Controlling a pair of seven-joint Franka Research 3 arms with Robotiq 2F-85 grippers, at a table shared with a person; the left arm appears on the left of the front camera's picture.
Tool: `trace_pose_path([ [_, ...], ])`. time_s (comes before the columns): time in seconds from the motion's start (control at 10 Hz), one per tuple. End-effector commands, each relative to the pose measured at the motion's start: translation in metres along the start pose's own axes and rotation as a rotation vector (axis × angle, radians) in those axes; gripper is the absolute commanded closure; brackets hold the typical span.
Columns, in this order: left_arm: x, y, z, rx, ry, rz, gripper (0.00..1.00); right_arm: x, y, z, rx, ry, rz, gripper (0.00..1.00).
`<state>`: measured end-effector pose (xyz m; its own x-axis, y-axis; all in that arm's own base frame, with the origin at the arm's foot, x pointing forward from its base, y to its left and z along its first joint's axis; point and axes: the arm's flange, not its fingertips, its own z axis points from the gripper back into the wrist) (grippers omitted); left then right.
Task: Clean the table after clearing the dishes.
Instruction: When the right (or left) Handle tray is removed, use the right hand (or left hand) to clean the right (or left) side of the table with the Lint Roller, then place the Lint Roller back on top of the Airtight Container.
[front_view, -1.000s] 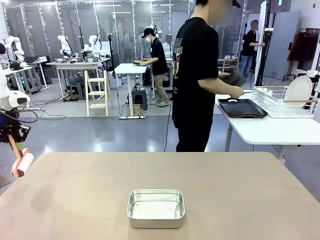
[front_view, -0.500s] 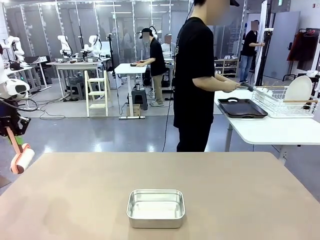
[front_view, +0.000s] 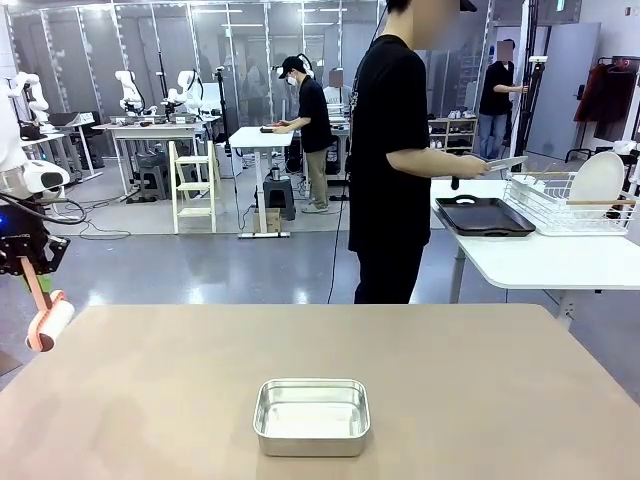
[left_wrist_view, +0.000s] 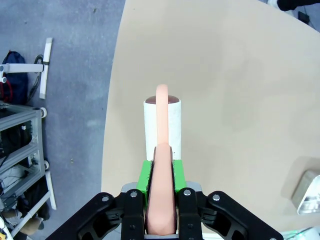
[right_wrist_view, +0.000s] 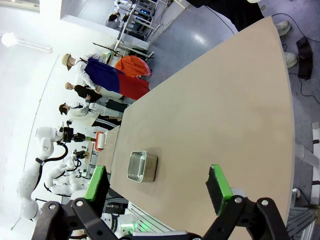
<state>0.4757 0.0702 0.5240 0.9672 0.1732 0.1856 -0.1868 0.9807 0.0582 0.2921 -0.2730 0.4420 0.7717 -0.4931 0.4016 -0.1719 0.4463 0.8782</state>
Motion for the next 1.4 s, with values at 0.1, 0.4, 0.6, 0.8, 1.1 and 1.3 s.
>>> trace_pose_path([
  [0.1, 0.0, 0.002, 0.002, -0.001, -0.009, 0.003, 0.79, 0.0, 0.003, 0.001, -0.002, -0.002, 0.002, 0.0],
  [0.4, 0.0, 0.002, 0.002, -0.001, -0.009, 0.003, 0.79, 0.0, 0.003, 0.001, -0.002, -0.002, 0.002, 0.0],
  [0.6, 0.0, 0.002, 0.002, -0.001, -0.009, 0.003, 0.79, 0.0, 0.003, 0.001, -0.002, -0.002, 0.002, 0.0],
  [0.8, -0.002, -0.03, 0.02, -0.034, -0.08, -0.192, 0.79, 0.0, 0.003, 0.001, -0.002, -0.002, 0.002, 0.0],
  [1.1, -0.017, -0.095, 0.066, -0.09, -0.187, -0.548, 0.79, 0.0, 0.003, 0.001, -0.002, -0.002, 0.002, 0.0],
  [1.3, -0.039, -0.133, 0.086, -0.165, -0.186, -0.768, 0.79, 0.0, 0.003, 0.001, -0.002, -0.002, 0.002, 0.0],
])
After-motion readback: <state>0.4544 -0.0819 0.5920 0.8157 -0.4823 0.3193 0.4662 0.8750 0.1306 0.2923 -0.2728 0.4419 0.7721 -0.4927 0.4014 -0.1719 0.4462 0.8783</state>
